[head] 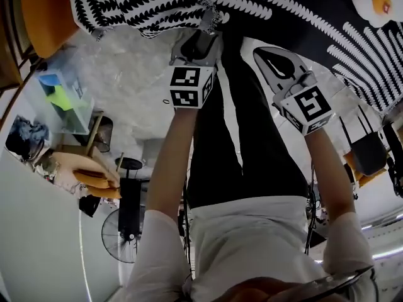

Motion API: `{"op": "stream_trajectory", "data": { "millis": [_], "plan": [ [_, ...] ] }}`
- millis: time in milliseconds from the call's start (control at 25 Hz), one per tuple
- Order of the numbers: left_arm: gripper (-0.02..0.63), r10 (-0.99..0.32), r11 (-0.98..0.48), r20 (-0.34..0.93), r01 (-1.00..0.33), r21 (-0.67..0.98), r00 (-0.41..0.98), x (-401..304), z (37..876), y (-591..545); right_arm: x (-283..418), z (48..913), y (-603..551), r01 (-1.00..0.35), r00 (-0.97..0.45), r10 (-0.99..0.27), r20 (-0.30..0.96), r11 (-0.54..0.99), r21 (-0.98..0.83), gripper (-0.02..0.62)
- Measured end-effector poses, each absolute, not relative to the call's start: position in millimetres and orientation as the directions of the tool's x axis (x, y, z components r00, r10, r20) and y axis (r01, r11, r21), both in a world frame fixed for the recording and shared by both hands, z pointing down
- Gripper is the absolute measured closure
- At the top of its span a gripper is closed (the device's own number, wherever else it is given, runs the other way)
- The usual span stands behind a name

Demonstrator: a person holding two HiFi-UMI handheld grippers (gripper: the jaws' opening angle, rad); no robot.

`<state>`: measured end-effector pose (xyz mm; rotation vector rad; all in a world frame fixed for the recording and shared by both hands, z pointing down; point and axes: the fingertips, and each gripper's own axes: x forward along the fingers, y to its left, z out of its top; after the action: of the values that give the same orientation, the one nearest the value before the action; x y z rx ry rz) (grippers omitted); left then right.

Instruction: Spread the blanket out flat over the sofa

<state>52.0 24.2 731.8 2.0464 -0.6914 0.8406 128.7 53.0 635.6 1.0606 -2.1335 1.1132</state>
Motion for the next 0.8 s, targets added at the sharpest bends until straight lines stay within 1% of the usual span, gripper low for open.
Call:
{"op": "stream_trajectory", "data": {
  "millis": [240, 600, 760, 800],
  "plan": [
    [0.420, -0.155, -0.533, 0.797, -0.729, 0.429, 0.583, 56.5, 788.0, 32.7, 129.4, 667.5, 45.8, -0.817, -0.575, -0.418, 0.704, 0.351, -0.459, 0.594],
    [0.390, -0.232, -0.542, 0.847, -0.787, 0.296, 0.478, 69.7, 832.5, 31.7, 141.5, 692.0, 51.4, -0.820, -0.570, -0.420, 0.706, 0.336, -0.463, 0.594],
    [0.393, -0.259, -0.529, 0.863, -0.812, 0.249, 0.433, 72.4, 839.6, 27.8, 145.8, 692.8, 54.7, -0.819, -0.573, -0.411, 0.709, 0.320, -0.476, 0.594],
    [0.413, -0.272, -0.518, 0.864, -0.821, 0.240, 0.424, 71.6, 835.5, 25.9, 146.6, 689.0, 55.9, -0.820, -0.572, -0.410, 0.711, 0.315, -0.478, 0.594]
  ]
}}
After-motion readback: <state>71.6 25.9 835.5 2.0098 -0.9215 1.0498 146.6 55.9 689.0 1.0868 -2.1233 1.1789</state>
